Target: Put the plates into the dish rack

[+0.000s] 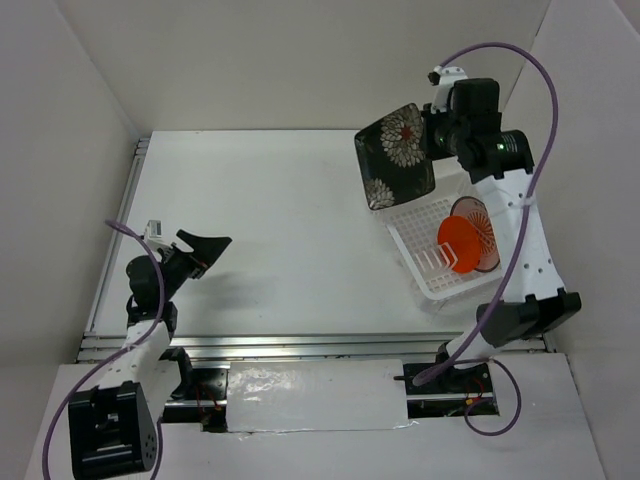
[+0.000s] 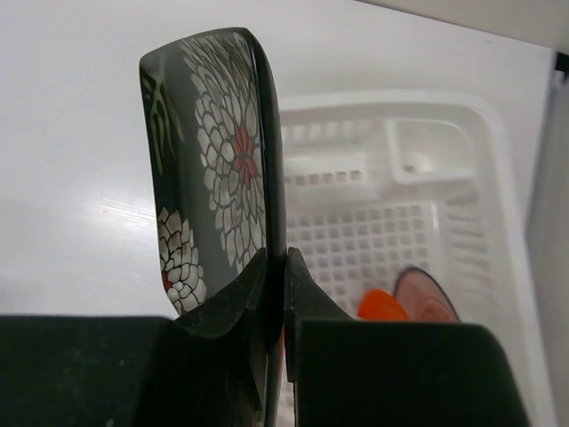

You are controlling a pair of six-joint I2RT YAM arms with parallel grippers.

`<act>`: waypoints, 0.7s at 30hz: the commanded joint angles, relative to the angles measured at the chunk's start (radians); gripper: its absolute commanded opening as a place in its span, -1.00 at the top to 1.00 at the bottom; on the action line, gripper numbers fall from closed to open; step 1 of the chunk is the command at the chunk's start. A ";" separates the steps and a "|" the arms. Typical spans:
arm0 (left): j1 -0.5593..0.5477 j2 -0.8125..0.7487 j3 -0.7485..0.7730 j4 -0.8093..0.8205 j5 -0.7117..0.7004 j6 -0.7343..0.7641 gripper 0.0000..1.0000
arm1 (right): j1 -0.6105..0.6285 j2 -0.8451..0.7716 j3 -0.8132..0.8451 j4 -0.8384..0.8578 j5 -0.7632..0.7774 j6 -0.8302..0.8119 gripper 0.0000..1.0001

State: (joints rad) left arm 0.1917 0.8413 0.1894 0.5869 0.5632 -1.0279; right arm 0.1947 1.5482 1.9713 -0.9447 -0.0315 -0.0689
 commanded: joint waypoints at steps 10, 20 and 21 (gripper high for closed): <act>0.002 0.219 -0.039 0.284 0.118 -0.061 -0.99 | -0.008 -0.417 -0.401 0.355 0.418 -0.189 1.00; 0.003 0.041 -0.028 0.084 0.043 0.006 -0.99 | -0.011 -0.436 -0.482 0.442 0.554 -0.330 1.00; 0.002 0.026 -0.027 0.077 0.040 0.006 -0.99 | -0.008 -0.418 -0.482 0.420 0.568 -0.333 1.00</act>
State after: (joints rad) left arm 0.1917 0.9039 0.1497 0.6834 0.6201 -1.0531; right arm 0.1852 1.1347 1.4631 -0.7322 0.4320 -0.3447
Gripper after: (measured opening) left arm 0.994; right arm 0.114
